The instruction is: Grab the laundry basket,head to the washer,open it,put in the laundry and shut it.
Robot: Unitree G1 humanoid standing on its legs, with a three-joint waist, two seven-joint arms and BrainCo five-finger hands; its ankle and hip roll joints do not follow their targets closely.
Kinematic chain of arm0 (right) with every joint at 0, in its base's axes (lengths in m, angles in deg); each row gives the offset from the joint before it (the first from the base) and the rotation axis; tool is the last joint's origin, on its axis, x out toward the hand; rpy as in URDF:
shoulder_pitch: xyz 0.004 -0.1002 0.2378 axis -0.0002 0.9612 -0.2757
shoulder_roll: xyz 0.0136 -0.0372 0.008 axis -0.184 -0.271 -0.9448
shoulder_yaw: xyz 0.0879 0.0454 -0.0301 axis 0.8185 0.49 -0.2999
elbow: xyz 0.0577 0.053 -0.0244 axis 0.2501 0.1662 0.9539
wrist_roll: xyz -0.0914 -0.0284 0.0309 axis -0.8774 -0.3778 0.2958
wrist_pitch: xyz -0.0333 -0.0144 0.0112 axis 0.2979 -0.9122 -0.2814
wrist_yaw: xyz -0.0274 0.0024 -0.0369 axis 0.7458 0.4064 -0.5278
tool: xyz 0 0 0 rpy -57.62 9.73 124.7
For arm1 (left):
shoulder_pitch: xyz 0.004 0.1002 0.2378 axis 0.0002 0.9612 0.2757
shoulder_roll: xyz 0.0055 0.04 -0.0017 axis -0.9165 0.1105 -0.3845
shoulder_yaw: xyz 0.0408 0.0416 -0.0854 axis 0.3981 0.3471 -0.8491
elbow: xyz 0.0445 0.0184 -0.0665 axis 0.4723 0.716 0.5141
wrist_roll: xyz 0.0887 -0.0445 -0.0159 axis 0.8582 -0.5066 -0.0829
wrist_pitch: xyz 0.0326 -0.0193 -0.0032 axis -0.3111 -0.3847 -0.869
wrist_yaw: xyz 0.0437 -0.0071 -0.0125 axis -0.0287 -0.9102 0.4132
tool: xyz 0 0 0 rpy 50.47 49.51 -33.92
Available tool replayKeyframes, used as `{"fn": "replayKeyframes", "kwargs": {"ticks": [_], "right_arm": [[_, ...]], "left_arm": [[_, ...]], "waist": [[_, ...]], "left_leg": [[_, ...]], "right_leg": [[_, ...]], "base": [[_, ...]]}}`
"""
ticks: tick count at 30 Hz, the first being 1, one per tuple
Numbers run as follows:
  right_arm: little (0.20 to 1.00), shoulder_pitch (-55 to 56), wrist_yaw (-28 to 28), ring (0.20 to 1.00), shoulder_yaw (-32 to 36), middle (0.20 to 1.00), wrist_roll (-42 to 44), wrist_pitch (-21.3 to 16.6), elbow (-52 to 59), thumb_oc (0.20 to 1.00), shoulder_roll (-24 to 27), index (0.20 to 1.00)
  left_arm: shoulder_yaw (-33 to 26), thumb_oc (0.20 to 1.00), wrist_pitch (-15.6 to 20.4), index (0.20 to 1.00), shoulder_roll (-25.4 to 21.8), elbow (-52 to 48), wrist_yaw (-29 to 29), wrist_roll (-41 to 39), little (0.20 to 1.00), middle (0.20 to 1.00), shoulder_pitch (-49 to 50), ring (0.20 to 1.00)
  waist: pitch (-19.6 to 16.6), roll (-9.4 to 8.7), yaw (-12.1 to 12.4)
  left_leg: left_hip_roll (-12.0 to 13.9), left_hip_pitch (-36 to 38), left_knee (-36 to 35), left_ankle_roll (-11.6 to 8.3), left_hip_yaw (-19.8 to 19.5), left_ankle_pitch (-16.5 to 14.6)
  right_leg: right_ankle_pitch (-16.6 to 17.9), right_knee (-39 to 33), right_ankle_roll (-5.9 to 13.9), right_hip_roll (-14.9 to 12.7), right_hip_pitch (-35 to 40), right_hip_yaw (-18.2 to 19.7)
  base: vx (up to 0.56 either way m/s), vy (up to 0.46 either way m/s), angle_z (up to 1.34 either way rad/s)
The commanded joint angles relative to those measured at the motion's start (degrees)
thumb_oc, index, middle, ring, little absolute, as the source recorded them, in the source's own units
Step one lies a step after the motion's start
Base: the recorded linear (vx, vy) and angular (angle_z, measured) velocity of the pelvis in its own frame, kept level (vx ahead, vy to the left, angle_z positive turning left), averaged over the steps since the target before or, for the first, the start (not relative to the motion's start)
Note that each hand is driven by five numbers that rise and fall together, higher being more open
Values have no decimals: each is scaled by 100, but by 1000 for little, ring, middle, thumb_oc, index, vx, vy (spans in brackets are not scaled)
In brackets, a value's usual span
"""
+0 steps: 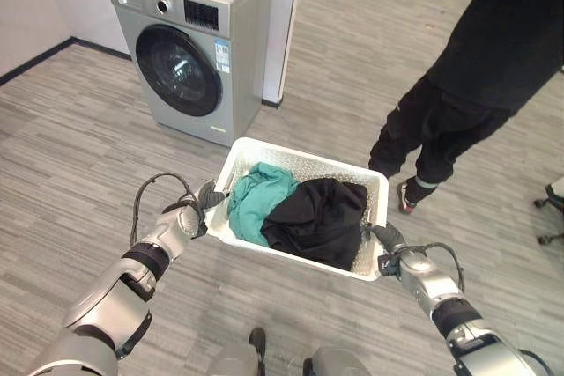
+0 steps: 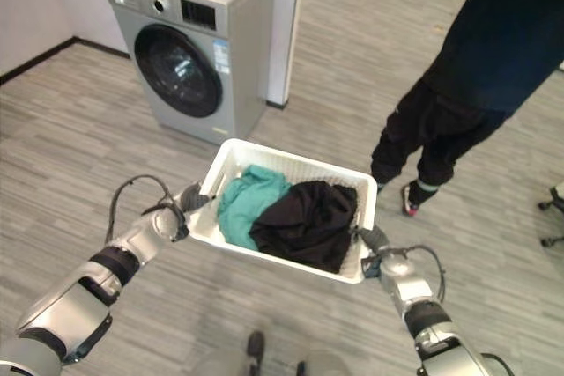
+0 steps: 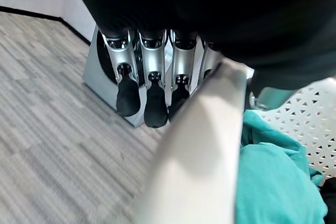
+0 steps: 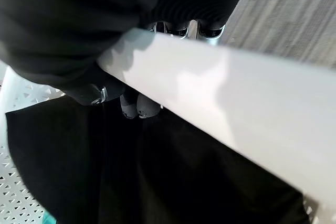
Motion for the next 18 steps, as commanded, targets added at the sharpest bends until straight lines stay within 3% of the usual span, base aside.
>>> {"fn": "replayKeyframes", "kwargs": {"ticks": [1, 2, 5, 18], "right_arm": [[200, -236, 99, 200, 326, 200, 188, -570, 89, 200, 310, 200], [200, -218, 114, 200, 377, 200, 204, -571, 124, 200, 348, 200], [200, -86, 128, 200, 539, 200, 279, -615, 242, 200, 384, 200], [200, 402, 128, 200, 960, 200, 425, -703, 429, 200, 545, 200]], "left_arm": [[-358, 200, 157, 200, -104, 233, 397, 238, 200, 200, -264, 200], [-364, 200, 149, 200, -131, 285, 437, 300, 200, 200, -312, 200], [-432, 200, 207, 200, -63, 290, 461, 359, 200, 200, -263, 200], [-633, 200, 246, 200, 39, 160, 516, 374, 200, 200, 0, 200]], "waist": [[-493, 314, 13], [-514, 210, 34], [-652, 81, 103], [-932, 115, -13]], "left_leg": [[554, -313, 74, -420, -267, -227], [456, -276, 163, -439, -268, -395], [378, -260, 159, -479, -164, -495], [513, 36, -324, -632, -253, -464]], "right_leg": [[1130, -1473, 24, -313, -23, -347], [1175, -2217, 14, -450, 330, -307], [1463, -2637, 165, -536, 651, -268], [1324, -3000, 197, -374, 1006, -356]], "base": [[150, -108, 21], [123, -88, 18], [127, -70, 10], [79, -32, -1]]}}
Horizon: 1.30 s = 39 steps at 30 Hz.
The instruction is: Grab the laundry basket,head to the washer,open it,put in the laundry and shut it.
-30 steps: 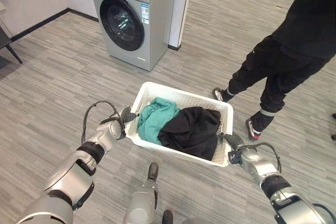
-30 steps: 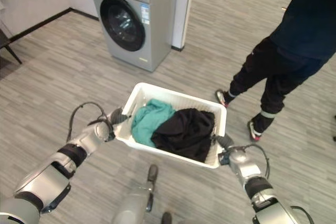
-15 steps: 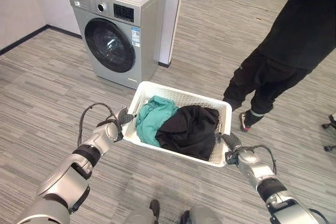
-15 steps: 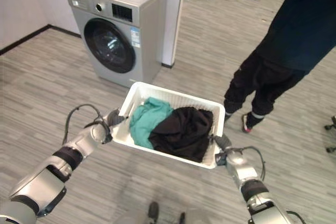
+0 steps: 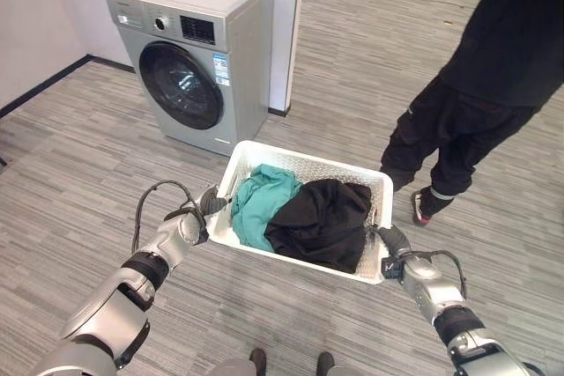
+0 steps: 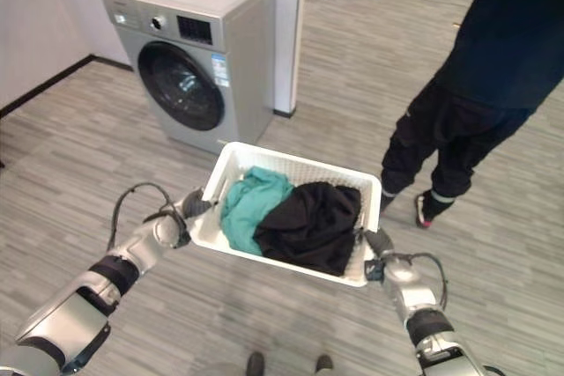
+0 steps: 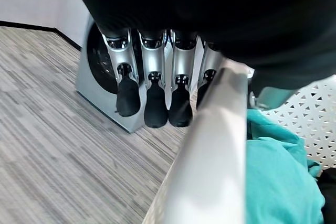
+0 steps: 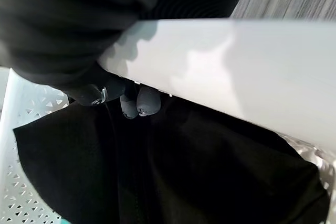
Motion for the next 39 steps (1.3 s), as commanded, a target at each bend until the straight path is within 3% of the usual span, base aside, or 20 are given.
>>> {"fn": "replayKeyframes", "kwargs": {"ticks": [1, 4, 5, 16, 22, 24, 27, 28, 31, 32, 33, 34, 35, 37, 38, 39], "right_arm": [[200, 71, 134, 200, 515, 200, 262, -654, 256, 200, 620, 200], [200, 78, 103, 200, 461, 200, 213, -624, 239, 200, 625, 200], [200, 1003, 76, 200, 261, 200, -490, -728, -194, 200, 241, 200], [200, 921, 114, 200, 272, 200, -612, -718, 20, 200, 386, 200], [200, 596, 308, 200, 423, 200, -543, -792, 572, 200, 586, 200], [200, 502, 418, 200, 529, 200, -520, -794, 692, 200, 665, 200], [200, 480, 639, 200, 723, 200, -471, -752, 685, 200, 843, 200], [200, 514, 656, 200, 789, 200, -455, -717, 692, 200, 859, 200], [200, 604, 656, 200, 873, 200, -431, -662, 747, 200, 870, 200], [200, 830, 589, 200, 1167, 200, -348, -595, 920, 200, 878, 200], [200, 833, 589, 200, 1169, 200, -348, -592, 926, 200, 877, 200], [200, 995, 515, 200, 1374, 200, -355, -557, 1184, 200, 958, 200], [200, 999, 515, 200, 1378, 200, -356, -552, 1192, 200, 959, 200], [200, 1019, 478, 200, 1450, 200, -416, -545, 1322, 200, 1001, 200], [200, 1091, 410, 200, 1485, 200, -420, -566, 1458, 200, 988, 200], [200, 1091, 409, 200, 1485, 200, -421, -564, 1462, 200, 990, 200]], "left_arm": [[-427, 200, 26, 200, 4, 445, 417, 101, 200, 200, -395, 200], [-451, 200, 33, 200, -2, 407, 414, 81, 200, 200, -361, 200], [-1015, 200, 189, 200, 192, -711, 896, 743, 200, 200, 415, 200], [-1084, 200, 196, 200, 147, -714, 860, 773, 200, 200, 563, 200], [-1444, 200, 184, 200, -24, -1198, 976, 546, 200, 200, 807, 200], [-1549, 200, 186, 200, -67, -1377, 1035, 483, 200, 200, 799, 200], [-1658, 200, 227, 200, -23, -1573, 1118, 398, 200, 200, 739, 200], [-1700, 200, 245, 200, -17, -1668, 1093, 350, 200, 200, 792, 200], [-1766, 200, 200, 200, -21, -1796, 1048, 356, 200, 200, 935, 200], [-1917, 200, 170, 200, -305, -2214, 893, 576, 200, 200, 1265, 200], [-1922, 200, 163, 200, -309, -2227, 887, 577, 200, 200, 1271, 200], [-1959, 200, 143, 200, -391, -2423, 697, 533, 200, 200, 1373, 200], [-1964, 200, 137, 200, -393, -2435, 691, 534, 200, 200, 1378, 200], [-2091, 200, 104, 200, -538, -2554, 639, 554, 200, 200, 1510, 200], [-2164, 200, 54, 200, -556, -2609, 619, 569, 200, 200, 1609, 200], [-2171, 200, 51, 200, -556, -2616, 616, 570, 200, 200, 1613, 200]], "waist": [[-689, 227, 115], [-708, 226, 138], [-595, 537, -476], [-660, 517, -428], [-442, 471, -239], [-287, 405, -136], [-55, 220, -178], [-95, 228, -207], [-122, 273, -190], [-205, 268, -63], [-219, 261, -74], [-254, 291, -37], [-268, 285, -38], [-273, 327, -28], [-224, 369, -107], [-236, 368, -103]], "left_leg": [[437, -252, 23, -281, -77, -249], [475, -197, -34, -303, -84, -235], [1166, -756, -258, -815, 429, 23], [1134, -762, -258, -821, 275, 49], [1134, -1159, -258, -875, -29, 223], [1181, -1448, -258, -932, -54, 367], [1354, -2013, 1016, -899, 612, -11], [1471, -1966, 1084, -885, 856, -72], [1505, -1964, 1262, -844, 954, -132], [1089, -2124, 1854, -689, 557, -626], [1073, -2151, 1853, -678, 550, -606], [739, -2061, 1878, -419, 381, -813], [728, -2080, 1863, -410, 385, -785], [418, -1903, 1798, -177, 224, -904], [232, -1534, 1584, -27, 38, -928], [234, -1544, 1552, -29, 44, -891]], "right_leg": [[-407, 616, 243, -68, -301, -29], [-432, 572, 230, -41, -256, -47], [-437, -73, 279, -177, -780, 949], [-506, -73, 265, -155, -656, 833], [-488, -73, 211, -105, -810, 664], [-488, -73, 207, -143, -873, 438], [-403, -73, 223, -507, -719, -196], [-394, -73, 249, -583, -659, -339], [-378, -73, 286, -663, -515, -492], [-397, 140, 332, -1002, -188, -601], [-388, 146, 337, -1015, -210, -609], [-593, 1022, 130, -1104, -341, -344], [-590, 1044, 133, -1118, -378, -337], [-499, 2038, 9, -1046, -750, 9], [-602, 2833, -155, -583, -1214, 310], [-591, 2850, -162, -582, -1251, 321]], "base": [[74, -35, -2], [29, -15, -2], [0, 0, 0], [3, -3, 1], [-118, -4, 17], [-211, 1, 56], [-147, 140, 126], [-20, 170, 139], [140, 275, 104], [195, 360, 44], [329, 648, 60], [119, 298, 62], [201, 416, 91], [253, 353, 71], [276, 328, 48], [378, 359, 60]]}}
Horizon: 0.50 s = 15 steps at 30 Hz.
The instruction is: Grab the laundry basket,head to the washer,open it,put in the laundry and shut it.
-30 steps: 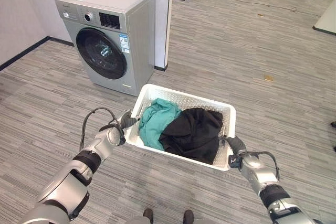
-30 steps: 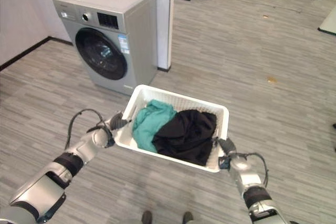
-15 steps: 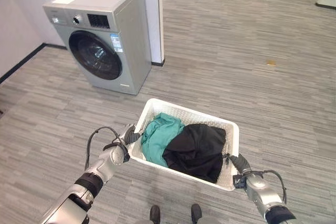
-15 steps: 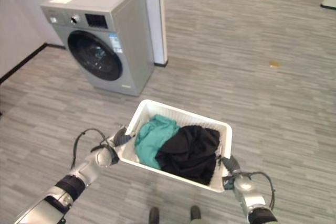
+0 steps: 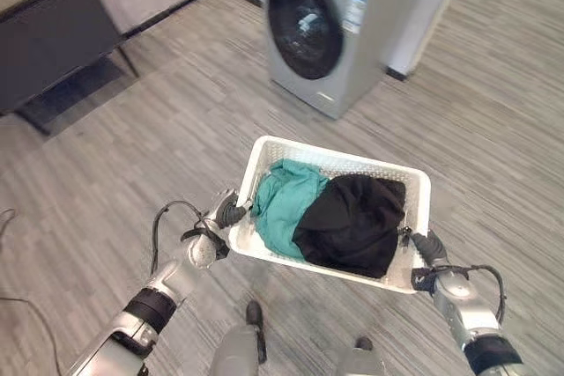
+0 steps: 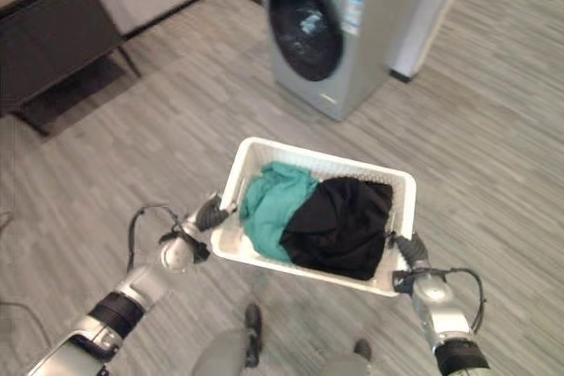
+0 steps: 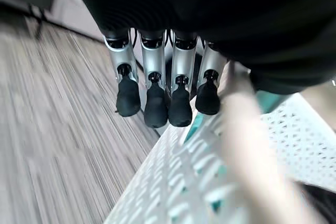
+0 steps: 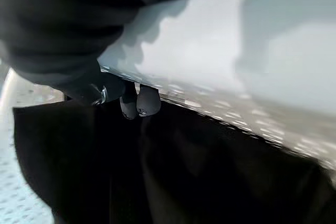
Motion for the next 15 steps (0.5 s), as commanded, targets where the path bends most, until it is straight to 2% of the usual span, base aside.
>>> {"fn": "replayKeyframes", "kwargs": {"ticks": [1, 2, 4, 5, 8, 9, 10, 12, 13, 14, 15], "right_arm": [[200, -136, 245, 200, 628, 200, 114, -360, -200, 200, 637, 200], [200, -161, 247, 200, 588, 200, 131, -385, -203, 200, 627, 200], [200, -240, 239, 200, 524, 200, 122, -370, -311, 200, 597, 200], [200, -252, 237, 200, 496, 200, 107, -356, -405, 200, 570, 200], [200, -263, 254, 200, 476, 200, 117, -364, -473, 200, 551, 200], [200, -227, 255, 200, 501, 200, 120, -352, -470, 200, 536, 200], [200, -142, 282, 200, 559, 200, 108, -343, -447, 200, 515, 200], [200, 4, 296, 200, 657, 200, 97, -354, -423, 200, 493, 200], [200, 94, 293, 200, 699, 200, 71, -360, -400, 200, 496, 200], [200, 135, 302, 200, 716, 200, 49, -340, -427, 200, 500, 200], [200, 136, 302, 200, 715, 200, 49, -340, -426, 200, 500, 200]], "left_arm": [[-982, 200, -82, 200, -613, -62, 256, -9, 200, 200, 63, 200], [-1029, 200, -68, 200, -625, -77, 266, -43, 200, 200, 122, 200], [-1117, 200, -74, 200, -623, -126, 224, -89, 200, 200, 265, 200], [-1213, 200, -73, 200, -587, -154, 199, -66, 200, 200, 388, 200], [-1228, 200, -82, 200, -566, -104, 203, -54, 200, 200, 387, 200], [-1227, 200, -103, 200, -538, -58, 186, -10, 200, 200, 360, 200], [-1179, 200, -121, 200, -471, 2, 151, 43, 200, 200, 299, 200], [-1075, 200, -125, 200, -405, 168, 128, 69, 200, 200, 259, 200], [-1035, 200, -105, 200, -400, 188, 105, 107, 200, 200, 278, 200], [-1049, 200, -94, 200, -387, 197, 90, 109, 200, 200, 349, 200], [-1050, 200, -94, 200, -387, 195, 90, 109, 200, 200, 352, 200]], "waist": [[-577, -77, 2], [-564, -92, 10], [-507, -116, -41], [-523, -195, -142], [-509, -216, -228], [-514, -238, -297], [-550, -312, -358], [-677, -347, -416], [-824, -382, -434], [-938, -350, -490], [-934, -346, -494]], "left_leg": [[-76, 337, -67, -4, -532, -434], [-129, 459, -165, -6, -511, -445], [-208, 837, -431, 7, -574, -501], [-333, 1154, -544, 18, -710, -630], [-374, 1368, -598, 20, -839, -731], [-409, 1538, -616, 18, -950, -832], [-463, 1785, -610, -20, -1067, -1014], [-397, 2071, -564, -137, -1051, -1204], [-328, 2196, -530, -200, -979, -1292], [-197, 2227, -360, -342, -876, -1201], [-192, 2231, -357, -343, -878, -1205]], "right_leg": [[-403, 425, 154, 1381, -912, 464], [-479, 180, 155, 1444, -964, 296], [-392, -322, 149, 1706, -1338, -98], [-190, -859, 244, 1907, -1559, -129], [-27, -1257, 293, 2058, -1565, -70], [123, -1517, 343, 2167, -1634, 42], [377, -1823, 411, 2169, -1739, 24], [510, -1923, 384, 2011, -1566, -546], [449, -1981, 332, 1967, -1387, -830], [423, -2102, 254, 2028, -1116, -1007], [427, -2112, 253, 2034, -1105, -1012]], "base": [[251, 193, 54], [341, 248, 80], [359, 108, 49], [385, 53, 18], [305, 29, 42], [434, 2, 46], [551, -15, 30], [499, -75, 65], [488, -139, 94], [323, -114, 75], [368, -112, 54]]}}
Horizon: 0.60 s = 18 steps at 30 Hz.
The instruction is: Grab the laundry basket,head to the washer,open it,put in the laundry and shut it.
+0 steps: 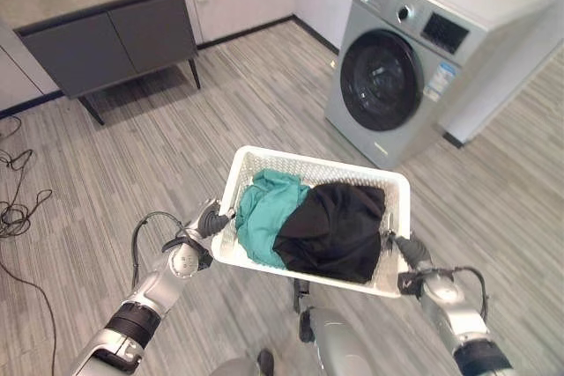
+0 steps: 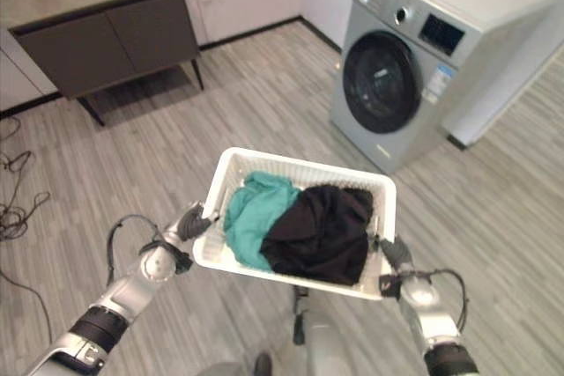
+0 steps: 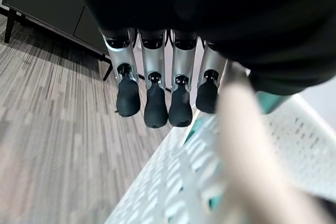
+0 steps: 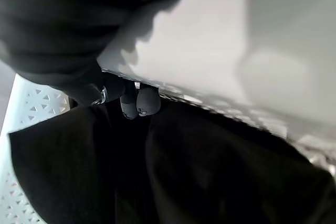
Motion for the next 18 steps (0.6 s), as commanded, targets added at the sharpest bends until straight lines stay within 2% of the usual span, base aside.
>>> {"fn": "replayKeyframes", "kwargs": {"ticks": [1, 2, 3, 4, 5, 6, 8, 9, 10, 11, 12, 13, 14, 15, 18], "right_arm": [[200, -307, 388, 200, 996, 200, 72, -410, -335, 200, 755, 200], [200, -256, 477, 200, 1057, 200, 178, -407, -402, 200, 804, 200], [200, -285, 545, 200, 1016, 200, 184, -410, -395, 200, 814, 200], [200, -326, 575, 200, 972, 200, 182, -410, -383, 200, 818, 200], [200, -334, 576, 200, 974, 200, 183, -410, -384, 200, 813, 200], [200, -348, 605, 200, 947, 200, 197, -400, -334, 200, 853, 200], [200, -278, 594, 200, 1002, 200, 218, -406, -195, 200, 863, 200], [200, -274, 594, 200, 1005, 200, 218, -402, -187, 200, 862, 200], [200, -194, 607, 200, 1102, 200, 165, -407, -43, 200, 892, 200], [200, -190, 607, 200, 1104, 200, 164, -403, -35, 200, 890, 200], [200, -143, 608, 200, 1183, 200, 111, -412, 61, 200, 917, 200], [200, -70, 601, 200, 1331, 200, 3, -421, 206, 200, 968, 200], [200, -38, 610, 200, 1427, 200, -85, -464, 307, 200, 1004, 200], [200, -27, 609, 200, 1433, 200, -90, -459, 320, 200, 1003, 200], [200, 15, 686, 200, 1573, 200, -149, -521, 430, 200, 1049, 200]], "left_arm": [[-722, 200, 22, 200, -582, 323, 393, 30, 200, 200, -333, 200], [-813, 200, 35, 200, -598, 328, 419, -144, 200, 200, -235, 200], [-894, 200, 11, 200, -629, 314, 447, -211, 200, 200, -174, 200], [-950, 200, -2, 200, -637, 383, 507, -249, 200, 200, -129, 200], [-949, 200, 0, 200, -641, 388, 510, -250, 200, 200, -139, 200], [-1042, 200, -43, 200, -639, 426, 586, -295, 200, 200, -45, 200], [-1210, 200, -40, 200, -627, 388, 629, -337, 200, 200, 57, 200], [-1212, 200, -41, 200, -628, 383, 628, -336, 200, 200, 60, 200], [-1415, 200, -23, 200, -647, 290, 666, -391, 200, 200, 155, 200], [-1419, 200, -25, 200, -649, 283, 663, -389, 200, 200, 159, 200], [-1509, 200, -19, 200, -668, 241, 688, -403, 200, 200, 209, 200], [-1657, 200, -18, 200, -756, 234, 772, -421, 200, 200, 232, 200], [-1748, 200, -19, 200, -856, 289, 845, -391, 200, 200, 255, 200], [-1746, 200, -17, 200, -853, 289, 846, -389, 200, 200, 256, 200], [-1849, 200, -15, 200, -950, 316, 950, -366, 200, 200, 222, 200]], "waist": [[-451, 76, -147], [-428, 56, -211], [-360, -6, -144], [-259, 12, -44], [-276, 4, -67], [-178, 40, 45], [-147, 13, 136], [-150, -13, 146], [-129, 20, 237], [-134, -15, 248], [-151, -26, 312], [-172, 33, 422], [-189, 113, 496], [-187, 106, 497], [-132, 136, 594]], "left_leg": [[563, -49, 894, -772, 783, 53], [1181, -822, 2824, -1188, 1403, 1084], [1158, -1187, 3523, -1143, 1362, 1419], [1104, -1523, 4471, -1116, 1182, 1492], [1092, -1608, 4532, -1111, 1157, 1499], [1066, -2011, 5028, -907, 1002, 1399], [1122, -2294, 4481, -724, 972, 1081], [1098, -2285, 4447, -712, 998, 1111], [1135, -2317, 3512, -671, 966, 854], [1102, -2299, 3448, -663, 994, 909], [1015, -2290, 2616, -682, 918, 891], [853, -2289, 1194, -790, 544, 1103], [781, -2379, 448, -869, 96, 1545], [785, -2326, 352, -874, 97, 1592], [504, -2649, -258, -953, -359, 1912]], "right_leg": [[187, -684, 262, 341, 697, 228], [91, -654, 20, 341, 1035, 266], [49, -660, -97, 353, 1140, 337], [-18, -664, -216, 483, 1288, 500], [5, -668, -221, 469, 1245, 478], [-126, -699, -323, 611, 1490, 799], [-229, -731, -281, 567, 1651, 1044], [-216, -735, -277, 539, 1644, 1058], [-317, -764, -219, 562, 1802, 1300], [-299, -769, -216, 525, 1791, 1316], [-349, -802, -182, 518, 1841, 1453], [-473, -791, -171, 606, 1982, 1709], [-630, -779, -190, 754, 2123, 1899], [-639, -772, -195, 749, 2129, 1900], [-908, -681, -285, 911, 2355, 2263]], "base": [[391, -195, 15], [443, -246, 19], [308, -227, 38], [84, -85, 33], [192, -65, -52], [219, -19, -101], [250, 24, -115], [263, 98, -101], [163, 68, -74], [255, 113, -72], [271, 134, -72], [461, 222, -80], [380, 170, -89], [281, 124, -78], [249, 99, -79]]}}
